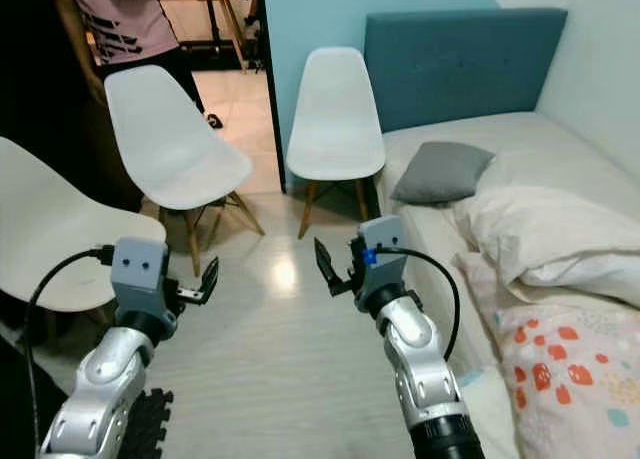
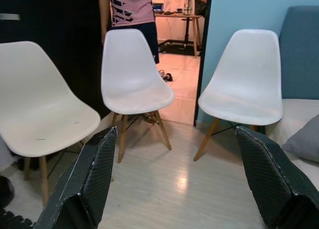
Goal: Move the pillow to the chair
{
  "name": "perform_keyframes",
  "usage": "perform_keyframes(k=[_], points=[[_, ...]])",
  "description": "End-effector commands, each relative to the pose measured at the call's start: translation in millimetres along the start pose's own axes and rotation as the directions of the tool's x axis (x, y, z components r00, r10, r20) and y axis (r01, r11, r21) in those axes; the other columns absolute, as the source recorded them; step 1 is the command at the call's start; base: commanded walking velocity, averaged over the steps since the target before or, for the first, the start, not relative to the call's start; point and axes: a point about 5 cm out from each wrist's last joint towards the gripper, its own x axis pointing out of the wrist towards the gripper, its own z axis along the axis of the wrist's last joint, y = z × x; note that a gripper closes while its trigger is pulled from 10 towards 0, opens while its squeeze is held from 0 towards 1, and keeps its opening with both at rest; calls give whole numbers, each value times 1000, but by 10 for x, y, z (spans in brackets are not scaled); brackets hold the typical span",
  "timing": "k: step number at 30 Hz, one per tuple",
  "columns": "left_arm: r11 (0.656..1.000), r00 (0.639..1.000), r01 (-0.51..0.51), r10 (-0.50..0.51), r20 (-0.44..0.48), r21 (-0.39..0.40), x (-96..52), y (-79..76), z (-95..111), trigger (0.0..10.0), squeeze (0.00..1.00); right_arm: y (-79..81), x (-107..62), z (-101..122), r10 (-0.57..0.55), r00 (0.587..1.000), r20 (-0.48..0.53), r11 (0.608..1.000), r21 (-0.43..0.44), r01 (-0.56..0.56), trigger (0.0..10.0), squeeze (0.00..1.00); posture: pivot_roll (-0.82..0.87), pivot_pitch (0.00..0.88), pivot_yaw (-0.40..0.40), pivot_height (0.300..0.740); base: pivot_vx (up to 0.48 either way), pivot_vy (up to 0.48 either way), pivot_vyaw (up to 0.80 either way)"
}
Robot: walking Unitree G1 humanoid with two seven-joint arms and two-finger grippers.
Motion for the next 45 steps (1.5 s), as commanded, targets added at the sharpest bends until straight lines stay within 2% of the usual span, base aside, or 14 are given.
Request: perform_keyframes(k=[1,2,8,14,19,35,45], points=[[1000,1000,-11,10,-6,-30,-18,9,-4,10000,0,14,28,17,21,1000,6,1000,-17,-21,10000,0,64,0,-30,735,398,0,0],[999,1000,-5,5,-1,-51,-28,-21,5,10000,0,-7,31,24,24,1000,5,999,-24,-24,10000,0,60,0,-38,735,398,0,0],[998,1000,1,-1,7,-67,-9,-85,21,10000,0,-59,28,29,26,1000,-4,999,-42,-26,10000,0,55,0,-60,735,406,0,0],[997,1000,25,-24,14,-78,25,-165,35,10000,0,-112,45,50,36,999,-7,999,-4,-36,10000,0,62,0,-94,735,407,0,0],[996,999,29,-27,19,-80,7,-197,43,10000,0,-107,61,60,53,999,-9,998,-30,-53,10000,0,61,0,-106,735,406,0,0],[996,999,47,-46,20,-70,45,-272,32,10000,0,-157,82,55,56,998,-13,998,-40,-57,10000,0,57,0,-119,735,409,0,0],[996,999,44,-42,20,-72,45,-284,26,10000,0,-116,114,79,87,996,-10,995,-52,-87,10000,0,58,0,-126,735,410,0,0]])
